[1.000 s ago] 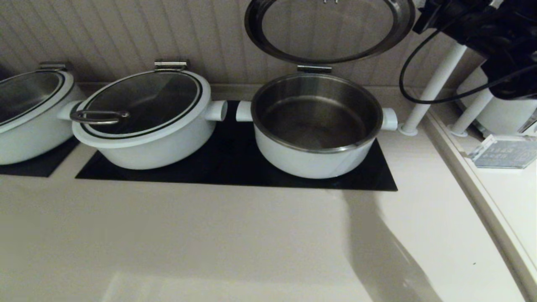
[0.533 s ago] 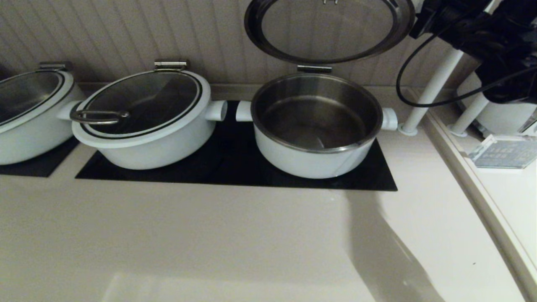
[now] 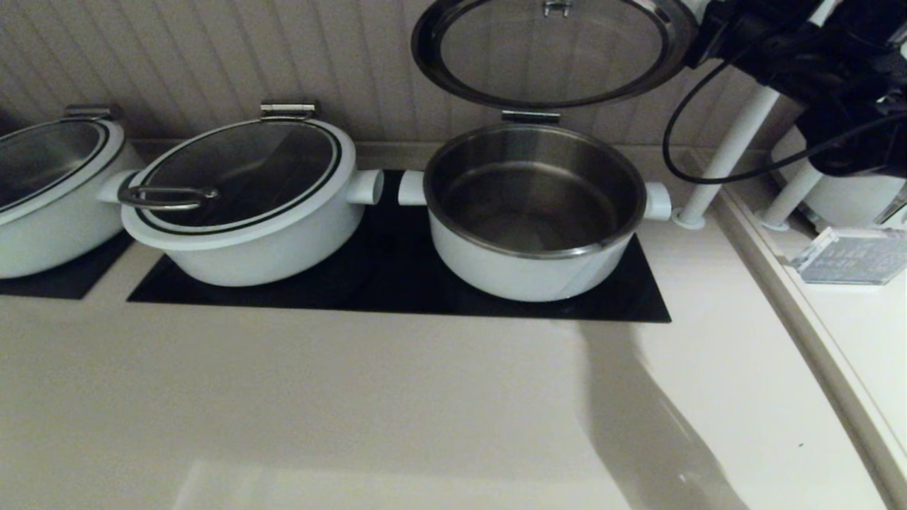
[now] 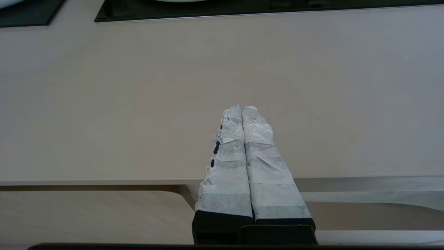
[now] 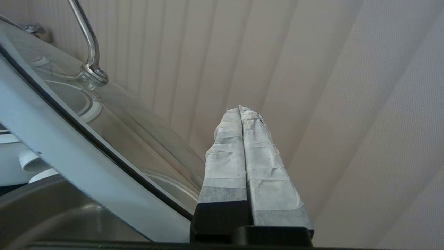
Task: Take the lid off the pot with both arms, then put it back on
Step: Close the pot lid
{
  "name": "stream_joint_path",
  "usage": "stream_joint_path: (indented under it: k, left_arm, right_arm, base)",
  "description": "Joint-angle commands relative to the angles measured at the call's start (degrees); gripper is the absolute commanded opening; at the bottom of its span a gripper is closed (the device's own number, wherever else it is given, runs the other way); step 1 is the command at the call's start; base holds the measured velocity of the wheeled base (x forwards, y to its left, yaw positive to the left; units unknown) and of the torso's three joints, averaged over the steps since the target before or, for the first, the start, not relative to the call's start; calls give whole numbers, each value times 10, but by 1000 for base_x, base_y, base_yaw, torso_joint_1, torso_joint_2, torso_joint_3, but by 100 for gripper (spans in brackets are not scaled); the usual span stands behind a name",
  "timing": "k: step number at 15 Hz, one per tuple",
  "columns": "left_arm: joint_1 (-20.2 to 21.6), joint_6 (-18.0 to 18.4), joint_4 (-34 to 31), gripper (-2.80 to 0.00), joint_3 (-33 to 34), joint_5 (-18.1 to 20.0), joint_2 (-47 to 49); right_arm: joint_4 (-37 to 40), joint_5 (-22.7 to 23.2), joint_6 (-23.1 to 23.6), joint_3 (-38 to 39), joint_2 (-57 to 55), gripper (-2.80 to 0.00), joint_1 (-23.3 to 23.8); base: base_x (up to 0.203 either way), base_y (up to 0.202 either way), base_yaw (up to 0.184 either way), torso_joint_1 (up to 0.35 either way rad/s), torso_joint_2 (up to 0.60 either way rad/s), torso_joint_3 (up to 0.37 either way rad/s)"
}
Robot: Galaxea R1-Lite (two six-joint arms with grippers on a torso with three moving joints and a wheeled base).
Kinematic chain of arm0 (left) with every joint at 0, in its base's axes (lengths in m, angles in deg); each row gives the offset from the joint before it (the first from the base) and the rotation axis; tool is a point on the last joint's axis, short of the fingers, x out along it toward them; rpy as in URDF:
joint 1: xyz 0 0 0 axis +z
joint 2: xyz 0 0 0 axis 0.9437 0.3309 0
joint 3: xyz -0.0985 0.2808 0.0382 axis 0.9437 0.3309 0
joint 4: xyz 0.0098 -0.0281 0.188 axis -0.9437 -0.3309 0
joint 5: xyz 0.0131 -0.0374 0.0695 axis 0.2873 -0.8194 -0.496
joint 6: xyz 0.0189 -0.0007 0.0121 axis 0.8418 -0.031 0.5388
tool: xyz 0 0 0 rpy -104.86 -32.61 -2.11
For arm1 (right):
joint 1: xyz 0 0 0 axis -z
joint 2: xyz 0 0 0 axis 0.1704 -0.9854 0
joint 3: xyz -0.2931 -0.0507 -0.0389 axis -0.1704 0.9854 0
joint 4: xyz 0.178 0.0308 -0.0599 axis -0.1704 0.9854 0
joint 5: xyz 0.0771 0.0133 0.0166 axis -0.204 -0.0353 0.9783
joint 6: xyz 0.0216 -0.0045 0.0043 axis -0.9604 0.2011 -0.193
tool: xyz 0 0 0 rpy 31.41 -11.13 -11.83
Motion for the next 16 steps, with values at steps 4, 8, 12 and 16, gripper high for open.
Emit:
stream_joint_path:
  k: [4, 8, 12, 16]
  left_arm:
    - [0, 0, 0, -280, 0, 0, 0]
    - [0, 0, 0, -280, 0, 0, 0]
    - [0, 0, 0, -280, 0, 0, 0]
    - [0, 0, 0, -280, 0, 0, 0]
  right_arm:
    - [-2, 2, 1, 5, 6, -280, 0]
    - [-3, 11, 1, 44, 27, -280, 0]
    - [-2, 28, 1, 66, 41, -280, 0]
    - [-2, 34, 1, 89, 54, -280, 0]
  base:
    - [0, 0, 0, 0, 0, 0]
    - [0, 0, 0, 0, 0, 0]
    - [0, 0, 0, 0, 0, 0]
    - [0, 0, 0, 0, 0, 0]
